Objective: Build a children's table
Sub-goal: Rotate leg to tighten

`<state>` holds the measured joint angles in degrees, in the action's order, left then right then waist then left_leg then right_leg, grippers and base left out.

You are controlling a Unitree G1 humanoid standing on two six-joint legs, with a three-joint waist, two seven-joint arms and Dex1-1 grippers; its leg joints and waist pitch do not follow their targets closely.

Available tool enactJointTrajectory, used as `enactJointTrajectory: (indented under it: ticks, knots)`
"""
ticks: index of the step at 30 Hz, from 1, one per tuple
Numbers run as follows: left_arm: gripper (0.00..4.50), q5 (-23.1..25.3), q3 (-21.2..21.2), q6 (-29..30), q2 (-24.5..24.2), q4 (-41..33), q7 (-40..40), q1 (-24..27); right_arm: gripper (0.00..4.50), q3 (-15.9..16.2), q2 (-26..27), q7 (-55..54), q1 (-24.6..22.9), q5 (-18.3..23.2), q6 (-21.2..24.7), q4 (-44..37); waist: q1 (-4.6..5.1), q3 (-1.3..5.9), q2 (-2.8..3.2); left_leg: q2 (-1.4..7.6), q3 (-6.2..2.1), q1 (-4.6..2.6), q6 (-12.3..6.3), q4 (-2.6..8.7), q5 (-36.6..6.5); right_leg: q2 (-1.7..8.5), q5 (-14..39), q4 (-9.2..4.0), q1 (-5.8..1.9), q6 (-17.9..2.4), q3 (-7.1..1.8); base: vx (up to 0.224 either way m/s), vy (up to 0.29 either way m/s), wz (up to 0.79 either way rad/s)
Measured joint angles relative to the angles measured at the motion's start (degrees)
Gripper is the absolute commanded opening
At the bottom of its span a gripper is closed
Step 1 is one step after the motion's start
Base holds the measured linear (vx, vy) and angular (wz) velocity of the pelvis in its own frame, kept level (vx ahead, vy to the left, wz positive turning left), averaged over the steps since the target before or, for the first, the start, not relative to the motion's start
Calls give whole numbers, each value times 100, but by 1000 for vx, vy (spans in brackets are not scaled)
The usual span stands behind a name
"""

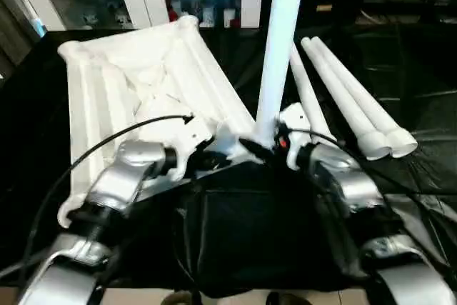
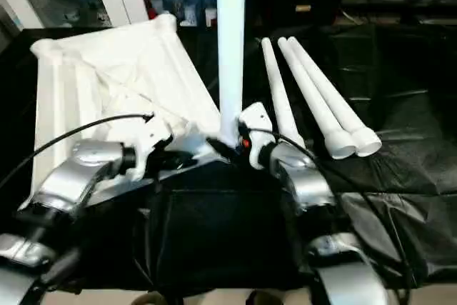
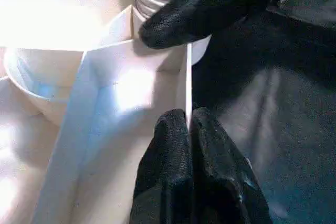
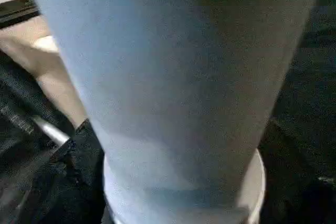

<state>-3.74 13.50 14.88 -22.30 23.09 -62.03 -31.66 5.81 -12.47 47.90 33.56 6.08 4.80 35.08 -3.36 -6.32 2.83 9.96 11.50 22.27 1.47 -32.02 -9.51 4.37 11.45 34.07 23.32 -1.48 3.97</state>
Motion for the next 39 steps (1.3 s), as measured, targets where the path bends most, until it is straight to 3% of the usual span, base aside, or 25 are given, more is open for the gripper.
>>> enactJointTrajectory:
  ticks: [7, 14, 21, 26, 31, 36, 37, 39]
  knots:
    - [0, -162, 2, -46, -330, -162, -464, 207, 368, 238, -372, 917, -186, 112, 144, -420, -6, 0, -1, 3, -1, -4, 1, -21, 0, 0, -2, 16, -3, -4, -3, 0, 0, 0]
    - [0, -159, 1, -145, -357, -81, -513, 193, 303, 262, -398, 1066, -190, 138, 255, -513, -5, 0, -10, 3, -1, -3, 1, -42, 0, 0, -3, 34, -3, -4, -7, 0, 0, 0]
    - [0, -152, -4, -121, -325, -69, -432, 201, 277, 252, -350, 909, -258, 179, 320, -568, -10, 8, -24, 4, -2, -7, 0, -54, 1, 0, -3, 48, -5, -4, -8, 0, 0, 0]
    - [0, 34, -48, 2, 106, 210, 316, 13, 275, -53, 157, -433, -247, 27, 297, -312, 15, 14, -32, 3, -3, -51, 34, -75, -8, 2, -11, 79, -32, -17, -21, 0, 0, 0]
    - [0, 326, -86, 224, 1008, 1087, 1583, -622, 274, -541, 919, -2690, 179, -190, 142, 507, -2, 12, -30, -7, -3, -122, 38, -66, -7, 6, 6, 62, -95, 11, -30, 0, 0, 0]
    - [0, 351, -109, 258, 1327, 1388, 2005, -813, 274, -656, 1108, -3444, 356, -242, 52, 802, -8, 15, -16, -15, -4, -131, 38, -31, -7, 6, 7, -20, -135, 12, -27, 0, 0, 0]
    - [0, 359, -113, 258, 1349, 1395, 2022, -823, 330, -676, 1118, -3464, 369, -253, -14, 845, -8, 15, -10, -17, -4, -129, 37, -40, -7, 6, 6, -21, -138, 11, -30, 0, 0, 0]
    - [0, 369, -116, 253, 1367, 1409, 2017, -838, 344, -747, 1132, -3414, 380, -247, -105, 902, -5, 15, -6, -22, -3, -126, 37, -43, -7, 8, 4, -21, -138, 8, -36, 0, 0, 0]
